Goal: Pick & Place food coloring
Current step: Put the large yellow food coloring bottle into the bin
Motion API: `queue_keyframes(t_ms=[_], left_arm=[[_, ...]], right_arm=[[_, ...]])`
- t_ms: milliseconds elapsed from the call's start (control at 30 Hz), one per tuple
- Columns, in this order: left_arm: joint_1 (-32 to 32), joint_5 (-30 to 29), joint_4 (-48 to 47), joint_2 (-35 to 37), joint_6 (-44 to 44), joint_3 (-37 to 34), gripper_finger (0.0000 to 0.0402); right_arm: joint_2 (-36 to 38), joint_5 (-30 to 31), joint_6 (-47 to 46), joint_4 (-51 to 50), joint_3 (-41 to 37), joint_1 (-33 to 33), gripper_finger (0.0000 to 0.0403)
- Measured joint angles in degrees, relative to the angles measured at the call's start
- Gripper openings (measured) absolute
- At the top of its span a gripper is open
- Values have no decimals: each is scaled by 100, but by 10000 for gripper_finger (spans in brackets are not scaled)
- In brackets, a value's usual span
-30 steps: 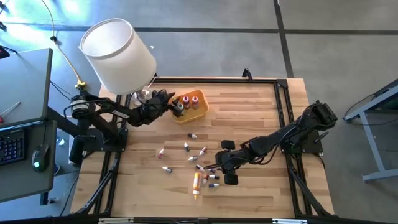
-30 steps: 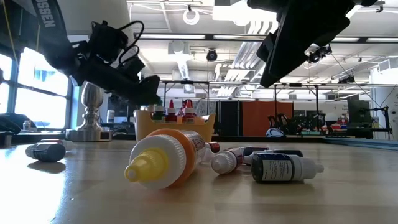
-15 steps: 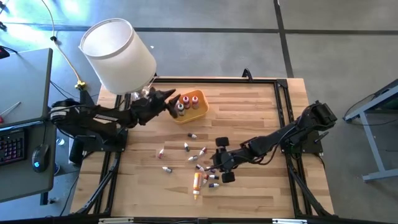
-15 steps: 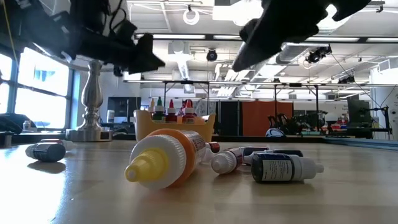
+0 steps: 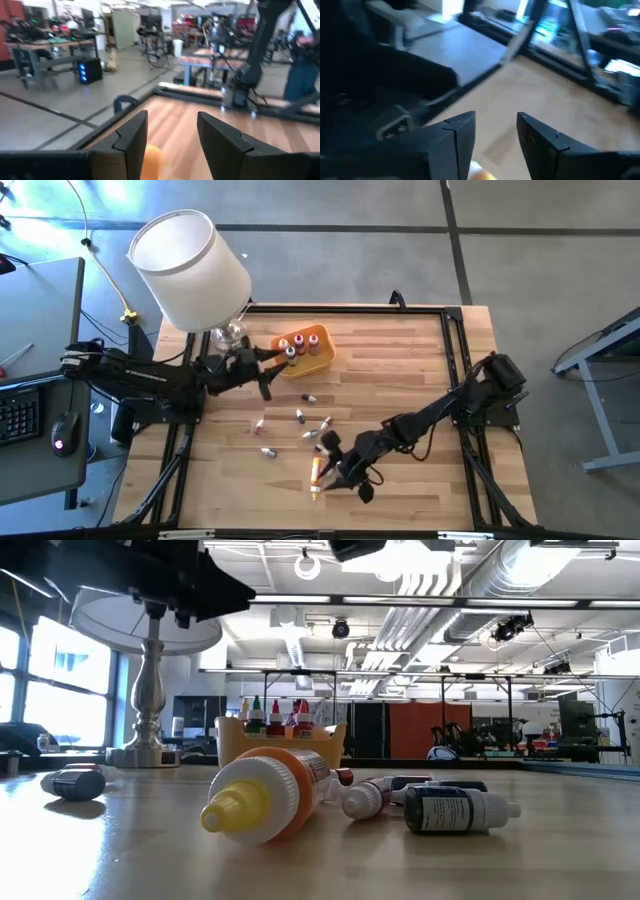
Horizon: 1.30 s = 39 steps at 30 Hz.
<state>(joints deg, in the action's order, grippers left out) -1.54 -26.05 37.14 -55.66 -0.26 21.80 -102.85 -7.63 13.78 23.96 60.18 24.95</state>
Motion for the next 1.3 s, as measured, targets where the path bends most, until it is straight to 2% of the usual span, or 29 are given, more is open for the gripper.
queue_keyframes(t_ms=[167,467,633,867,1000,1300], left_arm=[[-306,-184,-502,75,-357,0,167],[-416,-296,-774,73,-622,-2,167],[-414,-296,-997,73,-656,0,167],[-414,-275,-1747,70,-1045,-2,167],[-414,-275,-1915,70,-1074,-2,167],[-414,-279,-1931,70,-1068,-2,167]], right_arm=[[-381,-286,-315,-567,618,-20,138],[-1309,-340,180,-3691,2651,-17,138],[-1882,-344,220,-4067,3363,-17,138],[-2111,-179,345,-4286,3421,-17,138],[-2102,115,985,-4312,3269,-12,138],[-2072,196,2174,-4171,2612,-54,138]])
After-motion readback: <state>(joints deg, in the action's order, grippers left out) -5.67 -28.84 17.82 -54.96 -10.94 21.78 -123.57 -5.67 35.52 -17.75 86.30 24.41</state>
